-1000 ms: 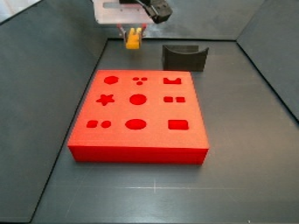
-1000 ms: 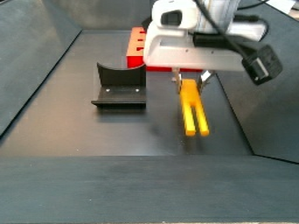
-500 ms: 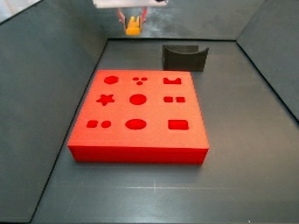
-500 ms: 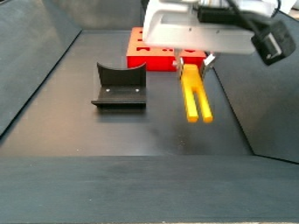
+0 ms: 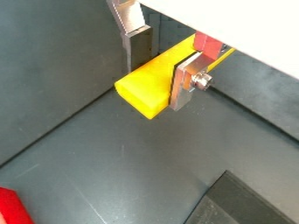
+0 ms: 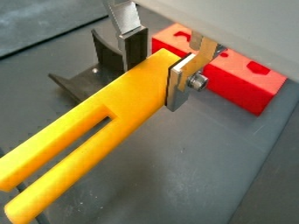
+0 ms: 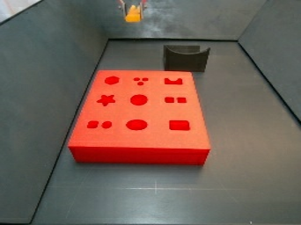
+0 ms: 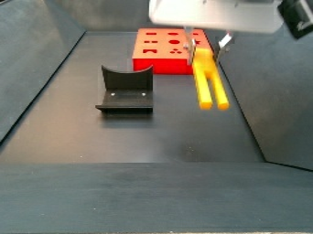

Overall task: Pick up the square-circle object. Move up. Rotate the square-circle object. Place the square-circle object on the fixture. Regrasp the square-circle object. Move to above the board. Insert the square-circle object.
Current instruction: Place the square-circle object on the fixture.

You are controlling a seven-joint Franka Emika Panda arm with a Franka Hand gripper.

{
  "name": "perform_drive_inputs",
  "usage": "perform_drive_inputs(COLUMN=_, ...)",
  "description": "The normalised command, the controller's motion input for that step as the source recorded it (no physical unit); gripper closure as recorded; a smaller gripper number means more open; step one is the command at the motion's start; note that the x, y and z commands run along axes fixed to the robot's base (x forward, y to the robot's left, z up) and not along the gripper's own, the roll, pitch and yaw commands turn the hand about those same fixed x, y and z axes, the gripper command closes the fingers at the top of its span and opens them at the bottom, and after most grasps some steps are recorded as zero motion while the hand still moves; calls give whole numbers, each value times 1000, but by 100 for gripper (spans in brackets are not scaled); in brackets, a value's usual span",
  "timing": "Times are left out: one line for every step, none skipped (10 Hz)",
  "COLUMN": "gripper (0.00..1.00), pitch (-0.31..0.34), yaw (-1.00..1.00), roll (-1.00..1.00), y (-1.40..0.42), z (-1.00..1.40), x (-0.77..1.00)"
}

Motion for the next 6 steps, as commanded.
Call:
perform_drive_inputs(gripper=100, pitch=105, yaw=35, roll=156, y=-5, z=754, x=-24)
perform_drive_inputs(gripper=100, pitch=107, yaw=36, roll=152, y=-6, z=636, x=-18)
perform_drive_inputs(gripper=100, pitch=107, yaw=36, roll=140, y=-2, z=517, x=-12)
perform_drive_inputs(gripper=100, pitch=109, yaw=34, roll=124, y=1, z=349, x=-7)
perform_drive_inputs(gripper=100, pitch=110, yaw=29, roll=113, y=5, z=219, x=-3)
perform_drive_inputs(gripper=100, pitch=125, yaw=-285, roll=142, y=-376, z=-220, x=1000)
